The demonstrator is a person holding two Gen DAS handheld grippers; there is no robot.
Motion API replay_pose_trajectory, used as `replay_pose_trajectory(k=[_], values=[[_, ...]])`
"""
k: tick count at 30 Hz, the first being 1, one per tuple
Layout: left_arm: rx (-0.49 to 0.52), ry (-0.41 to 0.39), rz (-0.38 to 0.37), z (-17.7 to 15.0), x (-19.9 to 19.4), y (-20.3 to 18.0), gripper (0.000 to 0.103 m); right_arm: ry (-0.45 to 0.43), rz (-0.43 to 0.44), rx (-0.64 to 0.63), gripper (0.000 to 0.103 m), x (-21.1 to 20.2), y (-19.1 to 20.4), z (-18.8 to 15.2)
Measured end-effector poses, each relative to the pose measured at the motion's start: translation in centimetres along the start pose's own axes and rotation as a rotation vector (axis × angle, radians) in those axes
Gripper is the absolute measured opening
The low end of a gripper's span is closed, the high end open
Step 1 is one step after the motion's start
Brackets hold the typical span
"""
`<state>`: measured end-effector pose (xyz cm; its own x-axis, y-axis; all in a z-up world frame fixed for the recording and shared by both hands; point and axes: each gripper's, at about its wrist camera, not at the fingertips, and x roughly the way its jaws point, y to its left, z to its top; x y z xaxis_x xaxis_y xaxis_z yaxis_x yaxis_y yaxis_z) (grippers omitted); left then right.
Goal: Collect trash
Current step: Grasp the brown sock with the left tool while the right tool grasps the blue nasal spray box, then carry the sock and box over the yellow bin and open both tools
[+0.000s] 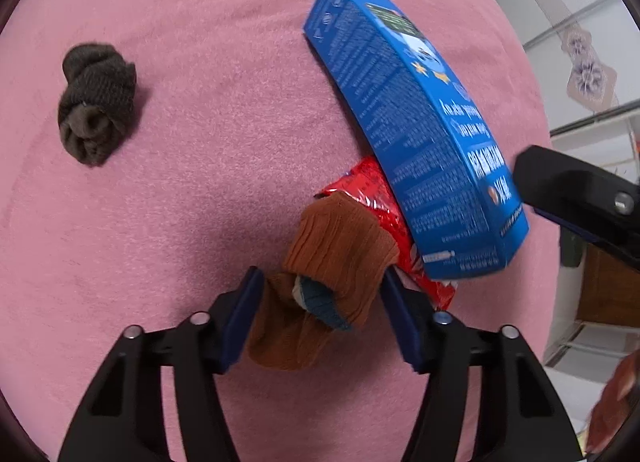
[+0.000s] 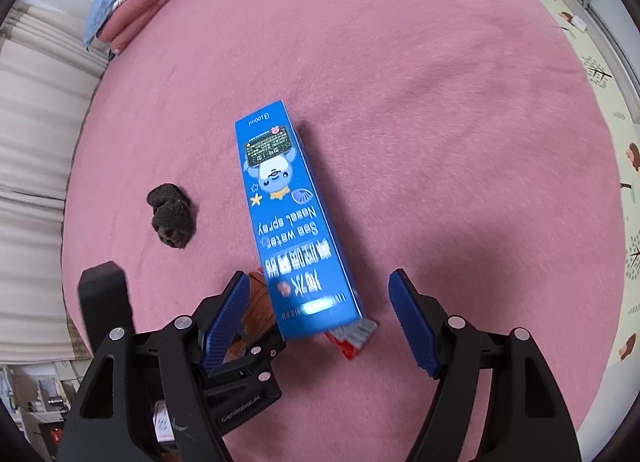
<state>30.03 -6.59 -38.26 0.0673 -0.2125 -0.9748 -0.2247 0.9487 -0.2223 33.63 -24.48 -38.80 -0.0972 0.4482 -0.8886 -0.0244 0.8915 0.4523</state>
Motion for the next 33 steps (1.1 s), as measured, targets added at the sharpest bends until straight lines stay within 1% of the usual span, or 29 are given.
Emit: replay_pose_trajectory(k=[2,4,8,9,10,11,12,14,18,23,27,33], values=[[-0.033,0.007,-0.04,0.0,0.0,0.8,0.05,0.012,-0.003,-0.022,0.07,1.0,0.6,0.6],[-0.051,0.011,-0.071,-0.1,-0.2,1.4,0.043,0.02,-0.025,-0.043,0.07,1.9,1.2,1.1],[-0.068,0.017,-0.108,-0.2,-0.7,2.1,0.038,0.036,-0.028,-0.064,0.07,3.5,2.2,2.2],[-0.079,0.021,-0.12,-0.2,-0.7,2.3,0.037,0.039,-0.044,-0.079,0.07,4.0,2.6,2.5],[-0.093,0.025,-0.133,-0.2,-0.8,2.7,0.037,0.042,-0.06,-0.089,0.067,4.3,2.8,2.7],[-0.102,0.026,-0.138,-0.1,-0.8,2.9,0.037,0.04,-0.08,-0.097,0.056,4.5,2.9,2.8],[-0.111,0.026,-0.14,-0.3,-0.9,3.1,0.037,0.032,-0.093,-0.099,0.051,4.6,3.0,2.7],[-0.127,0.032,-0.14,-0.6,-1.0,3.6,0.037,0.024,-0.069,-0.096,0.048,4.4,3.1,2.4],[-0.146,0.031,-0.135,-1.0,-1.5,4.3,0.034,0.004,-0.08,-0.117,0.048,3.7,3.2,0.2],[-0.156,0.034,-0.131,-2.7,-1.9,4.2,0.033,0.006,-0.052,-0.089,0.048,2.0,2.2,-3.6],[-0.157,0.05,-0.122,-5.0,-2.7,4.1,0.033,0.013,-0.032,-0.058,0.048,0.2,1.2,-6.9],[-0.131,0.078,-0.11,-10.1,-3.7,2.9,0.033,0.015,-0.006,0.004,0.048,-2.4,-0.1,-11.9]])
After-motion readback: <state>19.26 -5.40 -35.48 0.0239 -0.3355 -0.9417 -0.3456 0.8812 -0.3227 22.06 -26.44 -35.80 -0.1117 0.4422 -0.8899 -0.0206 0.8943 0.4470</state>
